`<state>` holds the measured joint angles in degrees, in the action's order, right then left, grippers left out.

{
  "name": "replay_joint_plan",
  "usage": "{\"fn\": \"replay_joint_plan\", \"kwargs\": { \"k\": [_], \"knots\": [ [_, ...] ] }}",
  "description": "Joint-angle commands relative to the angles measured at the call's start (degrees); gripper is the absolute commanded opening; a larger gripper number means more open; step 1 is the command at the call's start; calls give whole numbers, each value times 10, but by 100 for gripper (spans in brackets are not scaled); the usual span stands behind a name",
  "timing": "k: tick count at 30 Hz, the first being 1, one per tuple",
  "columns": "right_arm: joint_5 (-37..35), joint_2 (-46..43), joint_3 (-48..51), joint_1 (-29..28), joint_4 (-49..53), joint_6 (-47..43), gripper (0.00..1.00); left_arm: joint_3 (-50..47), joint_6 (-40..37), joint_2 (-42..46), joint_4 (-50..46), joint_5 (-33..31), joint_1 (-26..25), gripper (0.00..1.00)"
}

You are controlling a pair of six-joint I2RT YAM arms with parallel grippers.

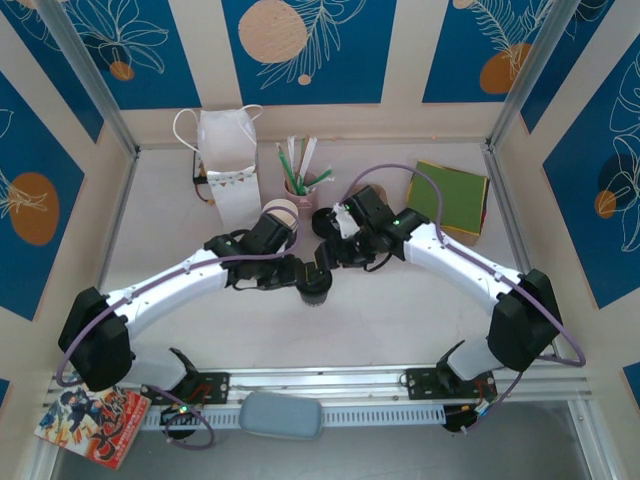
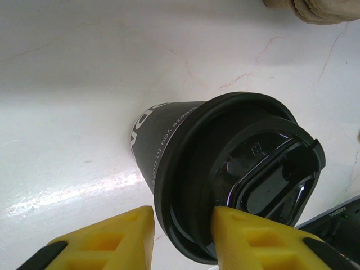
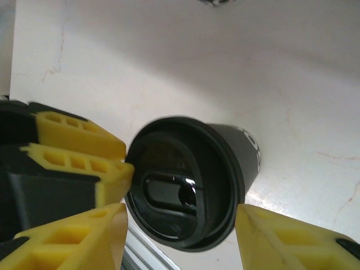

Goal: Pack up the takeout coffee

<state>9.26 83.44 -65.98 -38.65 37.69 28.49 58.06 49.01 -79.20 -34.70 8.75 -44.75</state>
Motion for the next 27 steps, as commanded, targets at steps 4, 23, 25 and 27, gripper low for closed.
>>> {"fn": "replay_joint_plan", "kwargs": {
  "k": [4, 23, 25, 27],
  "knots": [
    [22, -11, 39, -9, 19, -10, 54, -12, -12, -28, -40, -23, -7, 33],
    [-5, 11, 87, -17, 8, -12, 47, -13, -10, -26, -40, -22, -9, 34],
    [-2, 7, 74, -15, 11, -11, 48, -3, -12, -24, -45, -23, -9, 36],
    [2, 6, 59, -14, 16, -10, 49, 8, -15, -24, -52, -26, -9, 37]
  ]
}}
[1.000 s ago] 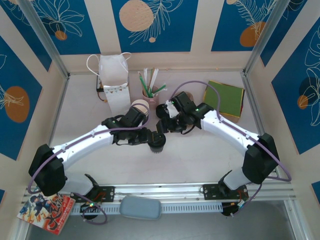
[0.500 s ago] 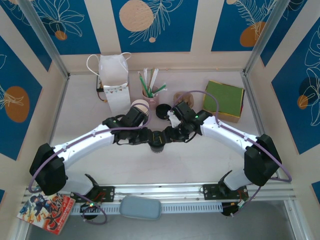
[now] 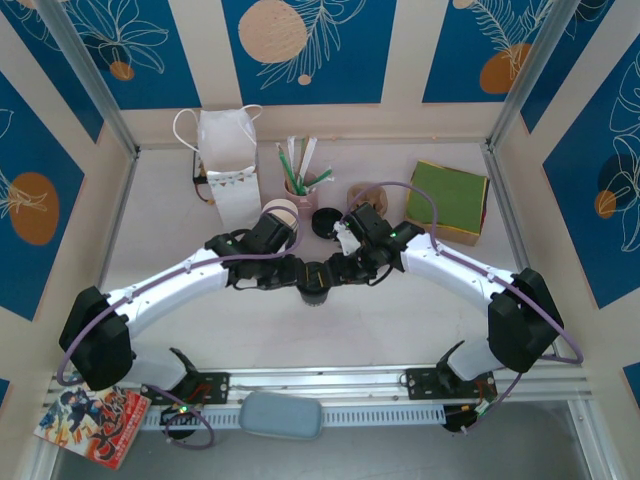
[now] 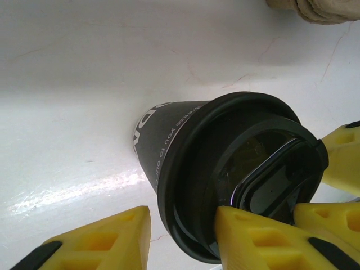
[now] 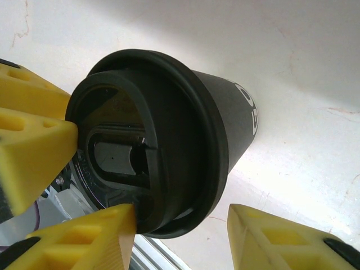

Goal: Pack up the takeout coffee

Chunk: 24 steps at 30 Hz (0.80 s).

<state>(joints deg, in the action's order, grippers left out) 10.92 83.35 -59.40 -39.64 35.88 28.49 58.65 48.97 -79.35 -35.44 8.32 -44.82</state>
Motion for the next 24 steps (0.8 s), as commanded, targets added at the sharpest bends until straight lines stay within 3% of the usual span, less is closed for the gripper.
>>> {"fn": "replay_joint_plan", "kwargs": {
  "k": [1, 17, 24],
  "knots": [
    [-14, 5, -15, -4, 36, -10, 50, 8, -16, -23, -48, -22, -9, 39],
    [-13, -21, -73, 24, 53, 0, 61, 92, -32, -13, -83, -34, -3, 62],
    [-61, -44, -86, 48, 55, 23, 79, 153, -82, -4, -120, -56, 27, 82]
  ]
}}
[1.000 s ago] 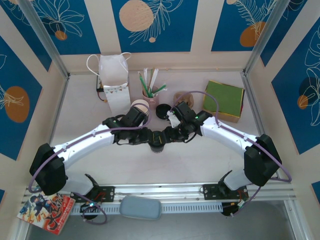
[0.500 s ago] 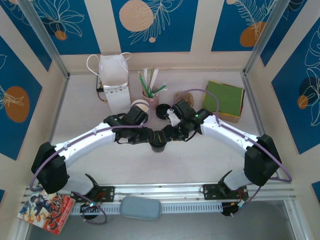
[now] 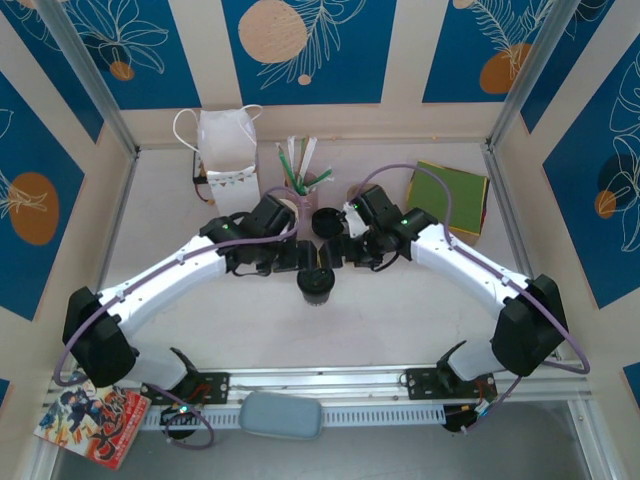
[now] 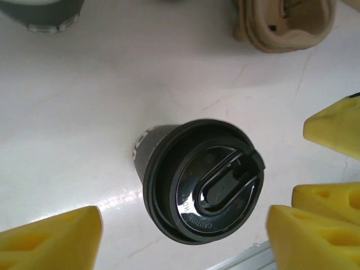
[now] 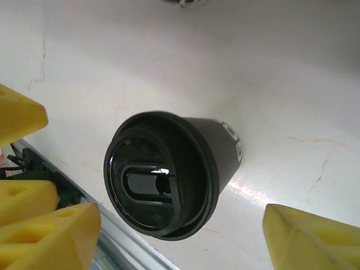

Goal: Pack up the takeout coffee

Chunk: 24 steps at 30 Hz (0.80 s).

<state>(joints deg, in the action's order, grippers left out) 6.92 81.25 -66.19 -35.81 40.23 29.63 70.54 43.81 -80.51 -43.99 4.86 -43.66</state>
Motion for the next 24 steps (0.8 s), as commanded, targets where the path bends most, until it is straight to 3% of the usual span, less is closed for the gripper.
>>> {"fn": "replay_joint_plan", "kwargs": {
  "k": [1, 6, 7, 8, 13, 19, 24],
  "knots": [
    [-26, -25, -20, 13, 11, 15, 81, 44, -41, 9, -42, -26, 23, 85],
    [-51, -33, -35, 22, 12, 36, 90, 90, -102, 17, -61, -29, 70, 100],
    [-58, -32, -41, 22, 15, 41, 98, 100, -115, 18, -66, -29, 81, 100],
    [-63, -32, -46, 22, 17, 45, 99, 108, -125, 19, -70, -31, 88, 100],
    [-94, -25, -73, 21, 20, 70, 99, 149, -170, 33, -90, -67, 136, 100],
    [-115, -2, -128, 15, 48, 61, 99, 195, -188, 36, -98, -56, 203, 100],
    [-104, 11, -150, 23, 54, 27, 99, 253, -191, 5, -98, -65, 223, 88]
  ]
}}
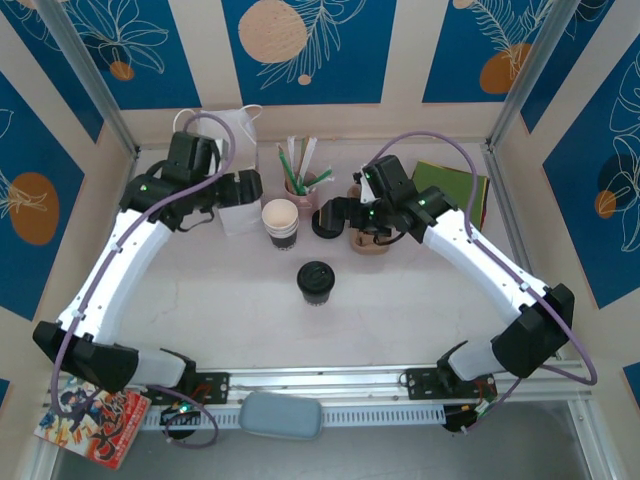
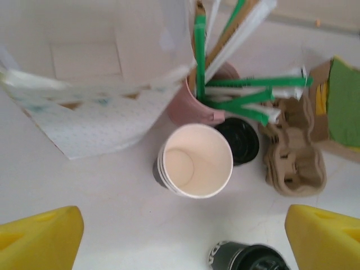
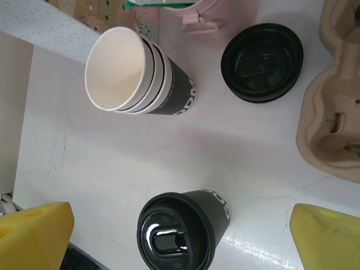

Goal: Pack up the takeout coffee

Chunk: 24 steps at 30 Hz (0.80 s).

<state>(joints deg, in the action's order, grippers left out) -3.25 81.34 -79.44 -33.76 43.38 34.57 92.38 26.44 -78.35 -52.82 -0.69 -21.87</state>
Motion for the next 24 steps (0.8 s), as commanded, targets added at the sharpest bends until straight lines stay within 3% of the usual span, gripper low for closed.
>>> {"fn": "replay_joint_plan", "kwargs": {
  "k": [1, 7, 10, 24],
  "knots": [
    [6, 11, -17, 7, 20, -29, 99, 52, -15, -28, -10, -12, 6, 83],
    [52, -2, 4, 33, 15, -45, 99, 162, 3, -115, -21, -16, 6, 63],
    [65, -25, 33, 43, -1, -42, 99, 213, 1, -158, -23, -28, 5, 58],
    [109, -73, 63, 106, -3, -53, 99, 382, -27, -340, -106, -106, 5, 49]
  ]
}}
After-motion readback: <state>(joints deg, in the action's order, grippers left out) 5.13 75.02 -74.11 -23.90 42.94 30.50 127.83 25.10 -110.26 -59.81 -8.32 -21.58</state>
